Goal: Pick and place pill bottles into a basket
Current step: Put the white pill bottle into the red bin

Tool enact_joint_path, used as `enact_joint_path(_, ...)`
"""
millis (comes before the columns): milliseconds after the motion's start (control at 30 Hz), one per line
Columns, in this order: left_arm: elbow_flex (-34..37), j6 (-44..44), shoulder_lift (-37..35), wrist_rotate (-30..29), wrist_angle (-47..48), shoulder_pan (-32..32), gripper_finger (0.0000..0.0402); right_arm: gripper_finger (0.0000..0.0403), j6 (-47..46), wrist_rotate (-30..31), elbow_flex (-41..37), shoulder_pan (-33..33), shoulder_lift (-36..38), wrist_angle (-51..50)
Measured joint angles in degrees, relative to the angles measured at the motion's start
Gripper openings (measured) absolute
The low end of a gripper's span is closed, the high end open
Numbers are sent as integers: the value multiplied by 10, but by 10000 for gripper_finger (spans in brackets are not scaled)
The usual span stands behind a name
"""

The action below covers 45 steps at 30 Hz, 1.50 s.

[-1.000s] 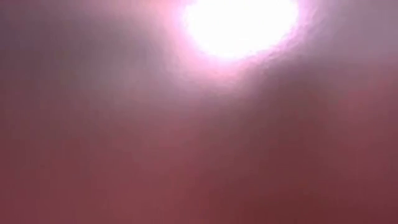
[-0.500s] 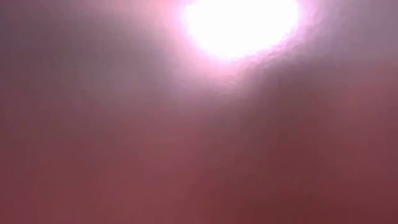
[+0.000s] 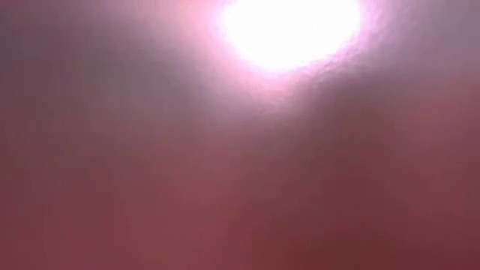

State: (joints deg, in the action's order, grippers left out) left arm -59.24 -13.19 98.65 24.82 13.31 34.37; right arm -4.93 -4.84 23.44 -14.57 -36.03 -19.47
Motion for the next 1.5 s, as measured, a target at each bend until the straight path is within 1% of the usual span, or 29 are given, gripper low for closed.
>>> enact_joint_path(300, 0, 0, 1, 4, -16, 0, 298, 291, 2, 0, 0, 0, 0, 0)
enact_joint_path(467, 0, 2, 18, 14, -27, -13, 298, 291, 2, 1, 0, 0, 0, 0)
enact_joint_path(700, 0, 1, 48, 4, -44, -26, 298, 291, 0, 0, 0, 0, 0, -2)
enact_joint_path(967, 0, 1, 52, -2, -68, -25, 298, 291, -1, 0, 0, 0, 0, -4)
enact_joint_path(1167, 0, 1, 52, 0, -70, -25, 298, 291, -2, 0, 0, 0, 0, -4)
enact_joint_path(1300, 0, 2, 52, 7, -70, -25, 279, 291, -2, 0, 0, 0, 0, -4)
enact_joint_path(1500, 0, 2, 52, 14, -70, -25, 218, 291, -2, 0, 0, 0, 0, -4)
